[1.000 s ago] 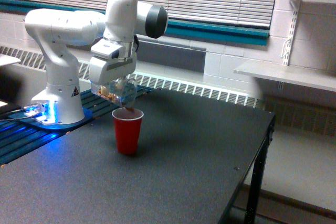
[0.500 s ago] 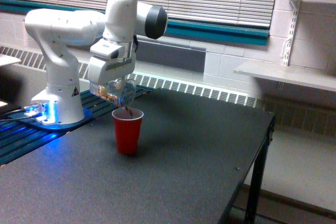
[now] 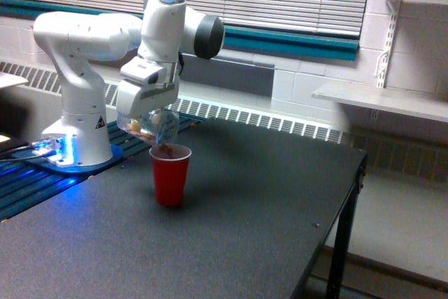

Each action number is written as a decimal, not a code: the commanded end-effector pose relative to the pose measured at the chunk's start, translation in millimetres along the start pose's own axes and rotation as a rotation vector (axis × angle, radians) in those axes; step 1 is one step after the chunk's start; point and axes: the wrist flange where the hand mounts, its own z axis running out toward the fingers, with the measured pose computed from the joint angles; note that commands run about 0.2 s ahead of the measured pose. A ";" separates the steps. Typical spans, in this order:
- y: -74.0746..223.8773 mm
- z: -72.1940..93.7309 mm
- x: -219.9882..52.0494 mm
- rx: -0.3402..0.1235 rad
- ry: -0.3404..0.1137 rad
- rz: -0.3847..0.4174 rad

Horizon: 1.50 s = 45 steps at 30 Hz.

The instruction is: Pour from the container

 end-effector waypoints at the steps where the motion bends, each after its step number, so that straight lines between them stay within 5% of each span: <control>1: -4.5 -6.7 4.9 -0.002 0.027 -0.019; 45: -8.0 -11.6 -5.8 -0.016 0.024 -0.044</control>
